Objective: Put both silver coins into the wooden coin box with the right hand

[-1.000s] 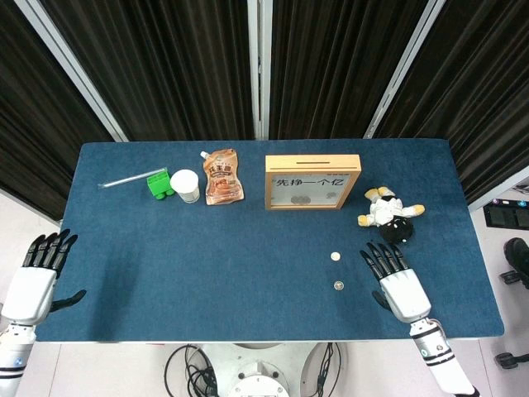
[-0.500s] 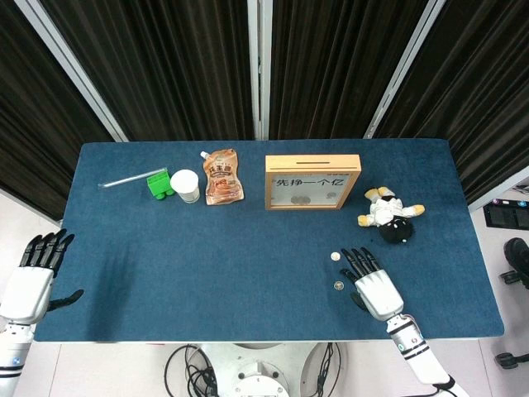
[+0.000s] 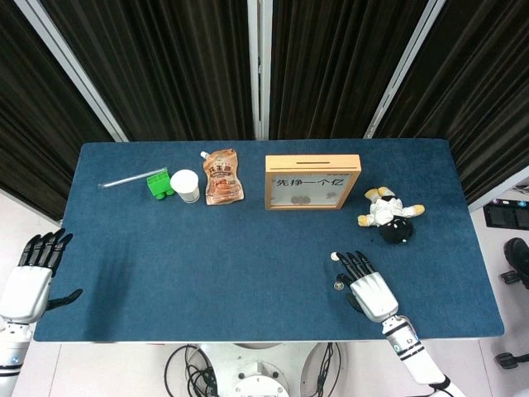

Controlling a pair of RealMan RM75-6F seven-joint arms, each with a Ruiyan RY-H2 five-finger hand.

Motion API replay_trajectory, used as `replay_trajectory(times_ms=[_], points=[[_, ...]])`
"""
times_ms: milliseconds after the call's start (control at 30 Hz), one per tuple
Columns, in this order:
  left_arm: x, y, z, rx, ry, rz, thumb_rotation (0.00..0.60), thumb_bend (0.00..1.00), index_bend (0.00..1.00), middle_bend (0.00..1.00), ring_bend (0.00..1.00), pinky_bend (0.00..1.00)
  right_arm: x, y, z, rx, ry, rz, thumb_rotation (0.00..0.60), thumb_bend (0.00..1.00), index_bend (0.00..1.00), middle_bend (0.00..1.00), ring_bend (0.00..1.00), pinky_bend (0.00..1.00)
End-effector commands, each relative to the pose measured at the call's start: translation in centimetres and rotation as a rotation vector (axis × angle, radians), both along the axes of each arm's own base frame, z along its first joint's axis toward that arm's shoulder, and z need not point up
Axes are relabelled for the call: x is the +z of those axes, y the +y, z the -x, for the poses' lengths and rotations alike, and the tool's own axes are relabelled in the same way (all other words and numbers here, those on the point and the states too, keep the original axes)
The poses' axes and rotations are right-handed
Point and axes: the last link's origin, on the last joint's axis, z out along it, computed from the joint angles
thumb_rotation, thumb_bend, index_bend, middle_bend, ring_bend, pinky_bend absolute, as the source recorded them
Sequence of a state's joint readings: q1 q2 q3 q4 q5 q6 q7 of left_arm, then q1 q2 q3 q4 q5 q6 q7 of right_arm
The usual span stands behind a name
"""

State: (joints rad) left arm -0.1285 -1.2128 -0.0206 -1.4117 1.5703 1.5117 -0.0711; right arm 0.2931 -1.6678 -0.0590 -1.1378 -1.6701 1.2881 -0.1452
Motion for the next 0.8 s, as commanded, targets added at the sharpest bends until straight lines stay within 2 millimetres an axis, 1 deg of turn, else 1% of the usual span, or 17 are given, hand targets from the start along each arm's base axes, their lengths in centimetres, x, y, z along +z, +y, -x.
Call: replay_trajectory(times_ms=[33, 267, 633, 733, 800], points=[[0.02, -0.02, 0.0, 0.0, 0.0, -0.001, 0.6, 0.03, 0.04, 0.0, 0.0, 0.0, -0.08, 0.0, -0.02, 0.001, 0.0, -0.003, 0.6, 0.32, 0.39, 0.0, 0.0, 0.0], [0.04, -0.06, -0.09, -0.003, 0.0, 0.0, 0.6, 0.03, 0.04, 0.0, 0.0, 0.0, -0.26, -0.05, -0.06, 0.0, 0.002, -0.013, 0.6, 0.32, 0.39, 0.0, 0.0, 0.0], [0.06, -0.11, 0.01, 0.001, -0.002, 0.002, 0.6, 0.03, 0.04, 0.0, 0.0, 0.0, -0.49, -0.1, -0.1, -0.001, 0.011, -0.02, 0.6, 0.31, 0.36, 0.0, 0.0, 0.0], [-0.01, -0.12, 0.06, 0.001, -0.001, 0.007, 0.6, 0.03, 0.04, 0.0, 0.0, 0.0, -0.56, -0.12, -0.13, 0.0, 0.01, -0.016, 0.6, 0.31, 0.38, 0.0, 0.0, 0.0], [-0.05, -0.12, 0.11, 0.001, -0.001, 0.009, 0.6, 0.03, 0.04, 0.0, 0.0, 0.0, -0.6, -0.19, -0.16, 0.001, 0.009, -0.013, 0.6, 0.31, 0.4, 0.0, 0.0, 0.0]])
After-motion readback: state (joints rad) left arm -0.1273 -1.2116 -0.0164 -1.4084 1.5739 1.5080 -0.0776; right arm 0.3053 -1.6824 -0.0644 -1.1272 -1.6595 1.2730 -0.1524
